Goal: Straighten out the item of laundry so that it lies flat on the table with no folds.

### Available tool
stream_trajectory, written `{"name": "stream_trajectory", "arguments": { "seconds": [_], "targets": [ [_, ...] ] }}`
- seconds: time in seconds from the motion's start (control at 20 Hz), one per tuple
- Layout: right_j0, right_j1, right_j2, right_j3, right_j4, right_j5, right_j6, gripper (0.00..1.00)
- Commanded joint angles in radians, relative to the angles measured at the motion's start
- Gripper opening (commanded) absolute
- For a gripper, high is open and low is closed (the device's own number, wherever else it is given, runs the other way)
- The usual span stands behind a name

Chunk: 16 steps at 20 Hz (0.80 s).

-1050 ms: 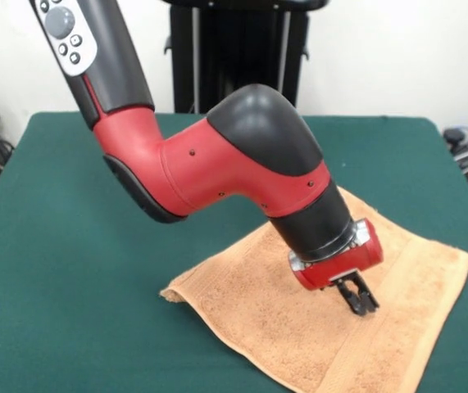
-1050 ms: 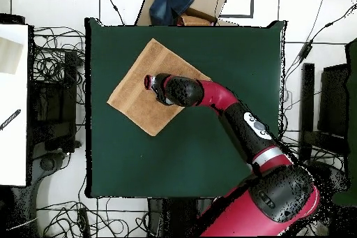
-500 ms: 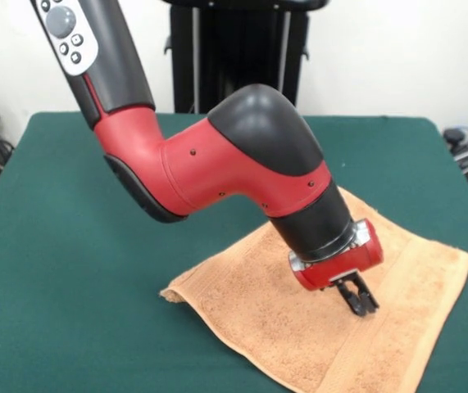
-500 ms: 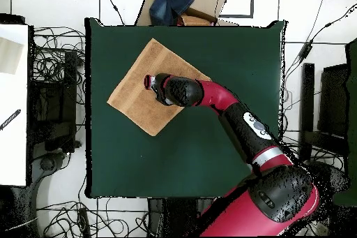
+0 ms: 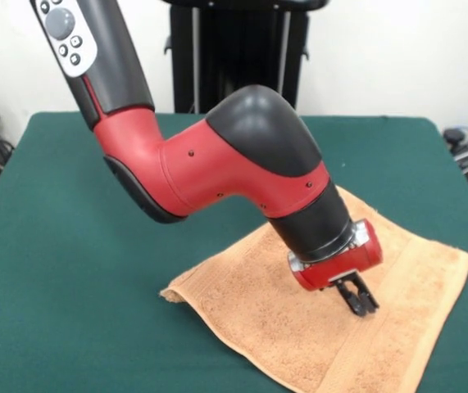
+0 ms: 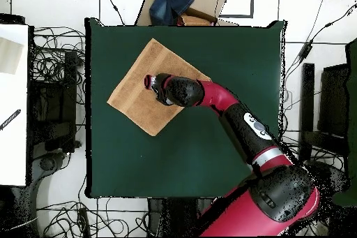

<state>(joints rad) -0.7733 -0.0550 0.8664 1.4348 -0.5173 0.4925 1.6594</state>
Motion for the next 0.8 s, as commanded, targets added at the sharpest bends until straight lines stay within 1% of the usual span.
{"name": "stream_trajectory", "arguments": {
  "seconds": [0.05, 0.2, 0.5, 0.8],
  "targets": [
    [-0.012, 0.194, -0.059, -0.038, -0.039, -0.071, -0.080, 0.00],
    [-0.026, 0.250, -0.036, -0.053, -0.033, -0.078, -0.111, 0.00],
    [-0.031, 0.318, -0.010, -0.072, -0.039, -0.106, -0.118, 0.00],
    [-0.014, 0.322, -0.003, -0.073, -0.046, -0.130, -0.085, 0.00]
  ]
}}
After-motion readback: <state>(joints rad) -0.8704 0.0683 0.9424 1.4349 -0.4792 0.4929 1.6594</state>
